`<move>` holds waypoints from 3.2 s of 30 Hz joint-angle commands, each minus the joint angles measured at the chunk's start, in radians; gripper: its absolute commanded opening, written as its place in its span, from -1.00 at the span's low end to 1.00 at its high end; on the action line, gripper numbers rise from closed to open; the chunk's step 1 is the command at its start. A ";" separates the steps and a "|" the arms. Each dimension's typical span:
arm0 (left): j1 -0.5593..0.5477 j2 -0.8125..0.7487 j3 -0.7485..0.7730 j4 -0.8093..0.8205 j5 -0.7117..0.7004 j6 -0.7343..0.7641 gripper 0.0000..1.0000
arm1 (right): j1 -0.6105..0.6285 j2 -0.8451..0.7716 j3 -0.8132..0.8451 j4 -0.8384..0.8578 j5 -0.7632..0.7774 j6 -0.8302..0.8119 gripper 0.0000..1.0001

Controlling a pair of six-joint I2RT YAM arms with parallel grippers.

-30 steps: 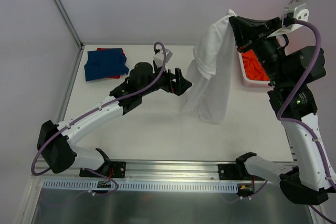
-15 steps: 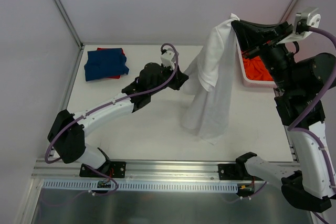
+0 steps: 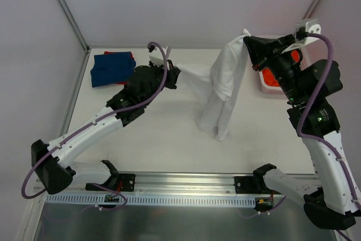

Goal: Fold and stack the t-shirts
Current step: Flatten the tshirt out

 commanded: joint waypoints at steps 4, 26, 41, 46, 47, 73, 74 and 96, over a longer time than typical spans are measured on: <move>-0.015 -0.148 0.152 -0.080 -0.146 0.125 -1.00 | 0.004 -0.035 -0.125 -0.069 0.157 -0.039 -0.99; -0.095 -0.344 0.439 -0.108 -0.097 0.326 -1.00 | 0.061 -0.168 0.025 -0.044 0.056 -0.163 -0.99; -0.095 -0.295 0.393 -0.103 -0.186 0.298 -1.00 | 0.061 -0.133 -0.010 -0.046 0.076 -0.100 -1.00; -0.092 -0.239 0.301 -0.079 -0.274 0.297 -1.00 | 0.061 -0.090 -0.096 -0.064 0.131 -0.062 -0.99; -0.091 -0.214 0.290 -0.079 -0.277 0.288 -1.00 | 0.061 -0.075 -0.111 -0.066 0.135 -0.057 -0.99; 0.260 0.436 0.244 0.145 -0.237 0.160 -1.00 | 0.010 0.508 -0.295 0.095 0.447 -0.111 -0.99; 0.265 0.486 0.276 0.150 -0.238 0.162 -1.00 | 0.004 0.546 -0.286 0.121 0.453 -0.107 -0.99; 0.359 0.993 0.772 0.049 -0.200 0.186 0.94 | -0.094 0.950 0.009 0.026 0.499 -0.087 -0.38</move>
